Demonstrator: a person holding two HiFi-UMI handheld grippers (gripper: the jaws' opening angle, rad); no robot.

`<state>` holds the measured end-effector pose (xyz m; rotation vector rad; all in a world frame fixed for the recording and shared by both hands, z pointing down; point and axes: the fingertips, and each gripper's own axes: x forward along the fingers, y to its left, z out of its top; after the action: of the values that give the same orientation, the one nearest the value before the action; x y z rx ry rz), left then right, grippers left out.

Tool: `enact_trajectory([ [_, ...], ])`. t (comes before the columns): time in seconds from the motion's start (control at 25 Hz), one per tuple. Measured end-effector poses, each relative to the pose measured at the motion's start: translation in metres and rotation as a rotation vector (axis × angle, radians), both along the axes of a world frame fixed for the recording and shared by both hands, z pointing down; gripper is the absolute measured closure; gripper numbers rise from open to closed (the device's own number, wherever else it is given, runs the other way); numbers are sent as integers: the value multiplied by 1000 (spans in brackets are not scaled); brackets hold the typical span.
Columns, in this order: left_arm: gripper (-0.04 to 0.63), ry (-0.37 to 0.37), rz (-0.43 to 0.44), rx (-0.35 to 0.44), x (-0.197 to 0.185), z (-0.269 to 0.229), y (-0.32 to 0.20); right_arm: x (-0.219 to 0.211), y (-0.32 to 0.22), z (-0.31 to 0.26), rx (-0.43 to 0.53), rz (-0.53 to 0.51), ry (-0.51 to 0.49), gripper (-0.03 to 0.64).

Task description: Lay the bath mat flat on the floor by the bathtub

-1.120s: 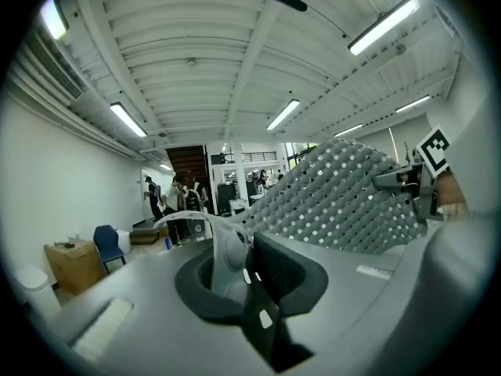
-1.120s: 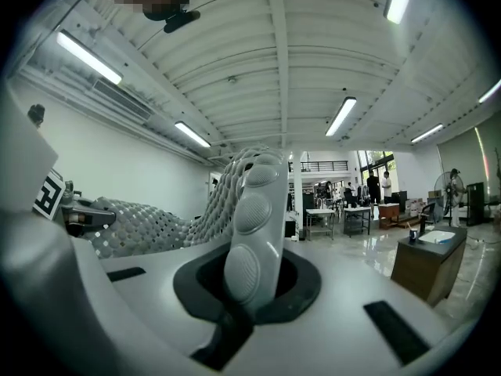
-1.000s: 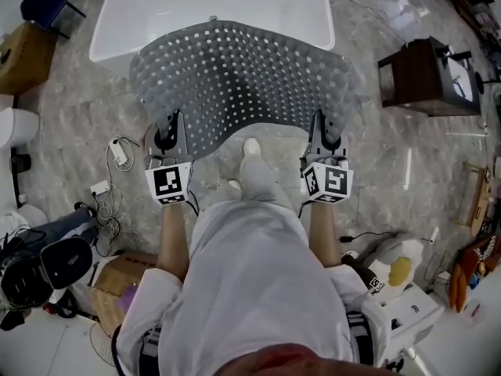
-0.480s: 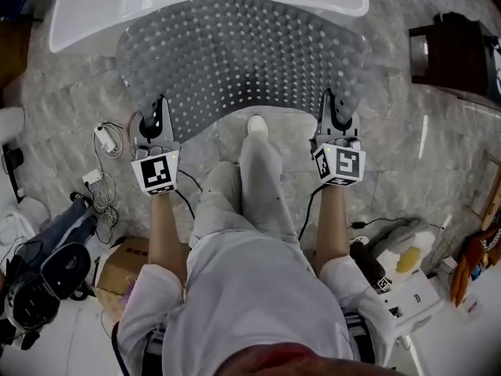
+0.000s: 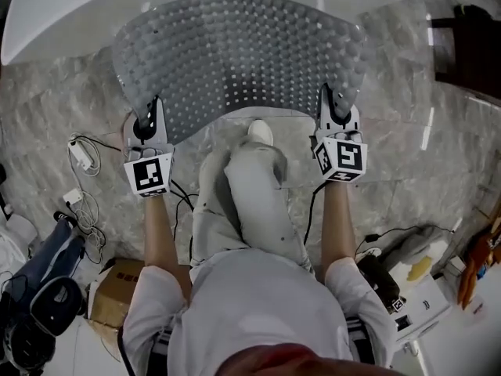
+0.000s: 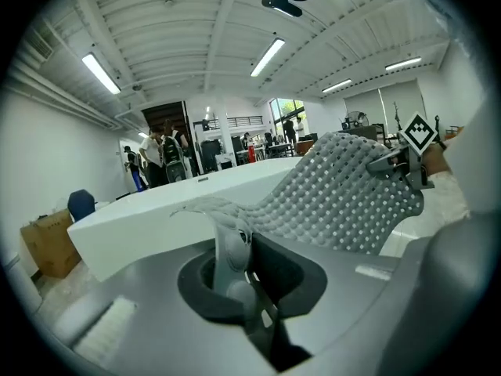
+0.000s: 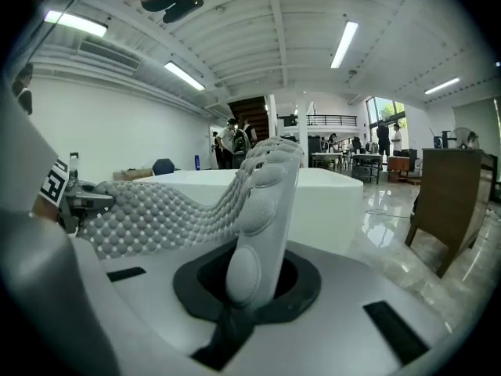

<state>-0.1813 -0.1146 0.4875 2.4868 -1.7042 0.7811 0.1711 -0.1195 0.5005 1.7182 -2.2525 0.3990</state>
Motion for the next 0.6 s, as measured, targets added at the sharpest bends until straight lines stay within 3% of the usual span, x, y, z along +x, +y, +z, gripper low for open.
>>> enact_trajectory([
  [0.36, 577, -5, 3, -19, -7, 168, -11, 8, -8, 160, -61, -3, 2, 598],
  [0.6, 577, -15, 46, -81, 8, 239, -9, 14, -10, 231, -155, -11, 8, 598],
])
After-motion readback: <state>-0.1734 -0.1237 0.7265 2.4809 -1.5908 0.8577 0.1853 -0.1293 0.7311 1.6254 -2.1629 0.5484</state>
